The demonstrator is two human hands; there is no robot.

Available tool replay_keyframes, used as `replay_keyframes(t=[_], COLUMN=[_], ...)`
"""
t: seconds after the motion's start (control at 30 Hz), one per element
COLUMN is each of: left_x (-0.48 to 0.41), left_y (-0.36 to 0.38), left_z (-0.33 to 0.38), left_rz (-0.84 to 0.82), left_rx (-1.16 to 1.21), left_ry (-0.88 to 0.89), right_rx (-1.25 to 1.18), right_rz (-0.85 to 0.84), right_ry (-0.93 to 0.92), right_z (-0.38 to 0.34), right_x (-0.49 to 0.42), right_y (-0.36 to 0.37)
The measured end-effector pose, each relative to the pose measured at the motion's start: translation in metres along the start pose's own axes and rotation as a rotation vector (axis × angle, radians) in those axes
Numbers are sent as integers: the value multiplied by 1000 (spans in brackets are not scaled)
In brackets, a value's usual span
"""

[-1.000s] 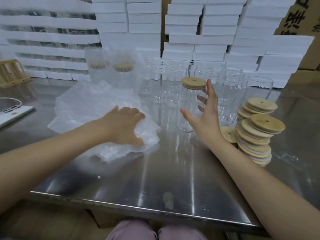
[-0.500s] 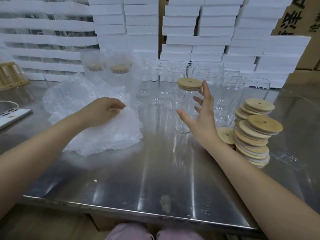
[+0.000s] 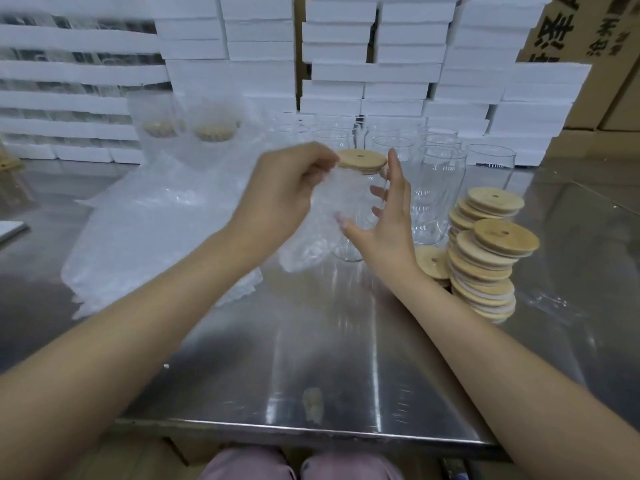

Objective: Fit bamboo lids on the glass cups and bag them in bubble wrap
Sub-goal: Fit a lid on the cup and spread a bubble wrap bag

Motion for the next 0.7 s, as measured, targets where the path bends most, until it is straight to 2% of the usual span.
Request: replay_keyframes(t=[0.1,0.17,0.23,0.3,0.33,0.4,0.47,0.53,0.63,0.7], left_x=[32,46,49,52,55,62,64,60,57,57], left_y=[43,53,53,50,51,59,61,57,47,44], left_z=[-28,-45,-51,-48,-45,-40,-39,-44,-53,-55], left_rz=[-118,-210,-167,-146,-219,-494,-627,-628,-655,-666], left_rx=[-13,-67,-82,-40,11,54,-45,11,228,214], left_ry=[-201,-244,-182,-249,-332,-494,-467,-490,-595,-582], right_rx=[50,76,100,106,105,103,101,77,5,-50], right_rz=[31,35,28,34,41,60,92,145,247,299], right_ry=[-33,-46,-55,-60,-60,-64,-89,-128,-176,-157], right_z=[-2,-4,-5,-6,-6,-5,-6,-10,-19,-25], right_x=[0,-1,-1,-1,0,1,1,1,-1,0], right_y=[-3,-4,-4,-4,-4,-3,-4,-6,-11,-12])
Point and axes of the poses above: each hand's wrist, its own x-axis away from the middle knuckle, its own y-axis out of the palm, z = x × y, the point moved 2 cm from there along -x, towards the middle knuckle, and after that the axes turned 6 degrees about -x, right-handed, at the moved point
